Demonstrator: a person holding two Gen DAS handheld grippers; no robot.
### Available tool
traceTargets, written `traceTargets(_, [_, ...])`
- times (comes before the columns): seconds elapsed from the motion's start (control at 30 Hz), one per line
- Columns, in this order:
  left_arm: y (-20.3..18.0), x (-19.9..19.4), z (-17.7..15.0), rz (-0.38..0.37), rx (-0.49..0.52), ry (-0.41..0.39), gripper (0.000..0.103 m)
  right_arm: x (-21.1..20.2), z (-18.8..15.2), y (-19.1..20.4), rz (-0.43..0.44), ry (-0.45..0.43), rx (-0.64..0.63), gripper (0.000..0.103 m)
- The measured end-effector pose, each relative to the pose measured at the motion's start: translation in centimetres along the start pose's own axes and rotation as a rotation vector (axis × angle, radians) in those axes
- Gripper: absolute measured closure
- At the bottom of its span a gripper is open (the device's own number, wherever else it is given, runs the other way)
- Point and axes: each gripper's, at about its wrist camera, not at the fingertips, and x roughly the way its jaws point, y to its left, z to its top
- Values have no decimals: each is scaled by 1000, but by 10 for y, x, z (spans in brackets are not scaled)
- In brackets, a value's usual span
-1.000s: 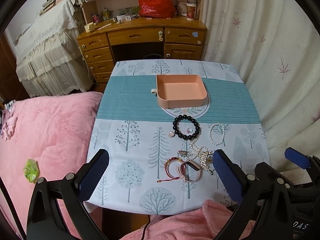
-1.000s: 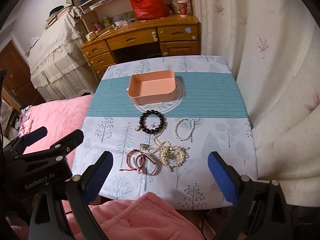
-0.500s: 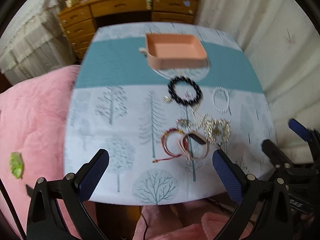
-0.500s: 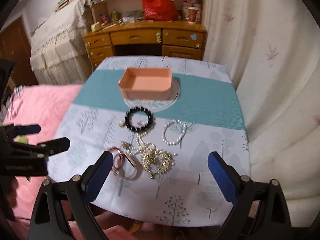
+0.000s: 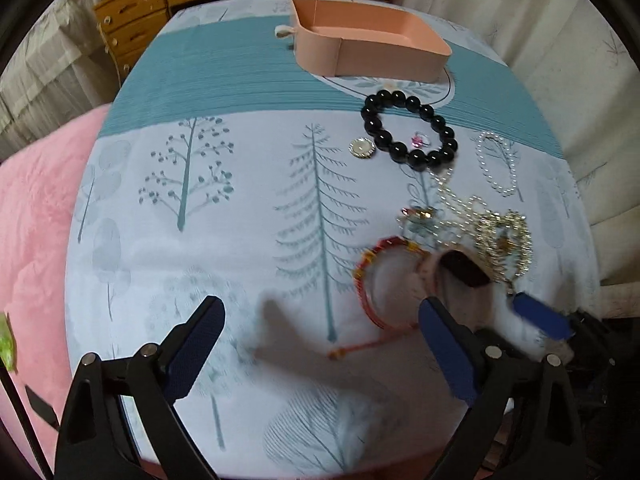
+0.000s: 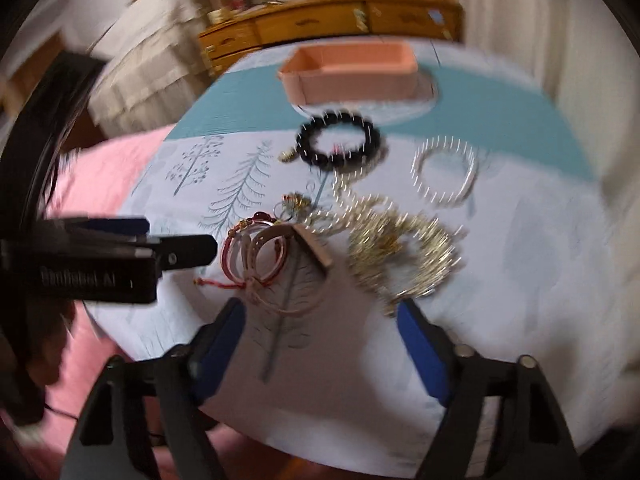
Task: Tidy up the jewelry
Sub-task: 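Reach the right gripper to the pink-strap watch and grasp it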
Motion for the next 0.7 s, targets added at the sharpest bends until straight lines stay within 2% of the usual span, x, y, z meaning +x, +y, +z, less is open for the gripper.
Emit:
traceTargets(0.03, [1,2,0,-4,16,-8,7,5,-1,0,-4,6,37,56])
traceTargets(0.1, [0,6,1,-16,43,-18,8,14,-2,3,-25,10,80,64])
traceTargets(0.17, [-2,9,2,-31,65,-18,10,17,-4,5,-38,8,82,80])
traceTargets(0.2, [-5,10,3,-35,73,-18,16,18,-5,6,-40,8,79,92])
traceTargets(0.23, [-7,13,3,-37,82,-15,24,18,-5,5,-39,8,80,97])
traceTargets(0.37, [-16,24,5,-69,108,-8,31,4,-4,-8,-45,-31,131,99])
traceTargets(0.47, [-21,25,2,-39,153,-33,36,-3,1,-19,-60,-59,157,99])
traceTargets(0.53, [-23,25,1,-10,196,-53,52,-8,4,-25,-78,-76,168,99])
traceTargets(0.57, [-24,24,0,5,216,-62,56,-13,5,-28,-91,-90,184,99])
traceTargets(0.67, [-23,22,0,-4,253,-70,73,-18,12,-37,-96,-121,213,99])
traceTargets(0.7, [-23,21,1,-11,264,-71,82,-20,13,-38,-106,-132,217,99])
